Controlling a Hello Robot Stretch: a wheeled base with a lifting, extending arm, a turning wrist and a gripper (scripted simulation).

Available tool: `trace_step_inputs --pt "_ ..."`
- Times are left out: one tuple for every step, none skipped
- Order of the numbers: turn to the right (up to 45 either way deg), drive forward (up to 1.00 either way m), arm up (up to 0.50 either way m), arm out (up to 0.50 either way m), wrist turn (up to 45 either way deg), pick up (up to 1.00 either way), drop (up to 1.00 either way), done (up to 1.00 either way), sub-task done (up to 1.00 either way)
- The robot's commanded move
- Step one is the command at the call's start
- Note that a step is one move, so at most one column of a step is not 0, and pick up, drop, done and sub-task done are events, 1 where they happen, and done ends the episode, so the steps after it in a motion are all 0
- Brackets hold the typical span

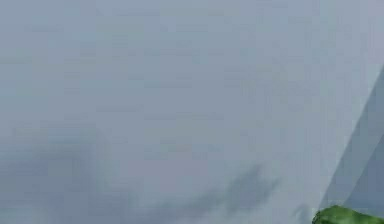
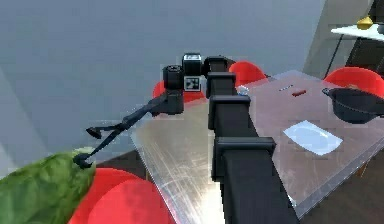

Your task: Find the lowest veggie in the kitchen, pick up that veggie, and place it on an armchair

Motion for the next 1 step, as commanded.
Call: trace_step_inputs --pt "0.0 0.0 0.0 0.0 -30.0 0.0 0.0 0.0 0.0"
